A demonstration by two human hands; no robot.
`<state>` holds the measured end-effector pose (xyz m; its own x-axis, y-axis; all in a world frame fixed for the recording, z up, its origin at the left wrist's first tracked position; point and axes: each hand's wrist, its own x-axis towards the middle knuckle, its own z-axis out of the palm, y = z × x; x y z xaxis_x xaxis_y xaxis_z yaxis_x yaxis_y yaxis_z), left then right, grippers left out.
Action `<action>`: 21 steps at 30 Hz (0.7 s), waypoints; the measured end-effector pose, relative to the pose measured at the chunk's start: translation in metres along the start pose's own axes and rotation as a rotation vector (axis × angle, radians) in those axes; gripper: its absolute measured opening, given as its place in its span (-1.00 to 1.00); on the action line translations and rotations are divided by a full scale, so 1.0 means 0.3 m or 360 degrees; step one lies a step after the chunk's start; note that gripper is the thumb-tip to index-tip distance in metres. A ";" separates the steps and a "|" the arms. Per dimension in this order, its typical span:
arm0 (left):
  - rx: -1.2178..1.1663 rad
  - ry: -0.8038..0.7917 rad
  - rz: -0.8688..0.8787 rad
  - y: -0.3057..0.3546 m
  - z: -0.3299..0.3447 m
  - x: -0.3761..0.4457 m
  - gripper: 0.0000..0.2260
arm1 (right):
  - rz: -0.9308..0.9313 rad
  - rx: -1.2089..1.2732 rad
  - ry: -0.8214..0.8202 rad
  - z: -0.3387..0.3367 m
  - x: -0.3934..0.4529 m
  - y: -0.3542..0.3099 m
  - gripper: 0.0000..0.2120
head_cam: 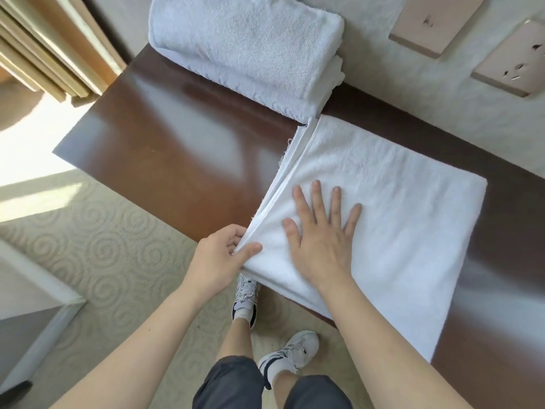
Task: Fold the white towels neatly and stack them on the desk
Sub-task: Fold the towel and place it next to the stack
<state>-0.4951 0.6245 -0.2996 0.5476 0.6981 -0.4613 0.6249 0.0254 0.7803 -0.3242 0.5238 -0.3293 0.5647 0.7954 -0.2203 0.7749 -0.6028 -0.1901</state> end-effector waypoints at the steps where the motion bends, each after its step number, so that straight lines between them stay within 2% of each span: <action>1: 0.0025 0.0050 0.0014 -0.012 0.006 -0.012 -0.93 | -0.0051 -0.0012 0.0030 0.014 -0.027 -0.030 -0.38; 7: 0.0149 0.0094 0.0172 -0.032 0.016 -0.027 -0.88 | -0.0470 -0.0015 -0.0021 0.062 -0.132 -0.103 -0.35; 9: 0.0180 0.0205 0.0165 -0.039 0.032 -0.039 -0.92 | -0.0545 0.0017 0.0015 0.043 -0.111 -0.071 -0.37; 11: 0.0221 0.0370 0.0058 -0.055 0.047 -0.061 -0.99 | -0.0352 0.0073 0.0098 0.018 -0.083 -0.015 -0.39; 12: 0.0270 0.0493 0.0019 -0.066 0.059 -0.074 -0.94 | -0.0173 0.0095 0.0152 0.012 -0.070 0.017 -0.38; 13: 0.0359 0.0623 0.0063 -0.069 0.074 -0.089 -0.89 | 0.0001 0.0087 0.0181 0.010 -0.065 0.046 -0.36; 15: 0.0509 0.0773 0.0387 -0.031 0.127 -0.099 -0.78 | 0.0135 0.0094 0.0152 0.015 -0.071 0.067 -0.34; 16: 0.0516 0.0706 0.0590 0.006 0.163 -0.090 -0.72 | 0.0098 0.0194 0.0123 0.016 -0.071 0.066 -0.35; 19: 0.0656 0.0239 0.1007 0.098 0.287 -0.013 -0.59 | 0.0095 0.0766 0.0190 -0.044 -0.053 0.087 -0.47; 20: 0.0825 0.0121 0.1071 0.112 0.315 0.019 -0.56 | 0.0124 0.0769 0.0292 -0.066 -0.052 0.122 -0.50; 21: 0.1023 0.0047 0.1105 0.112 0.327 0.054 -0.53 | 0.0181 0.0575 0.0402 -0.079 -0.054 0.170 -0.50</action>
<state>-0.4105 0.5664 -0.3224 0.9036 0.4269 0.0366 0.3561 -0.7956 0.4901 -0.2871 0.4816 -0.3128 0.7268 0.6863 -0.0270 0.5806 -0.6349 -0.5097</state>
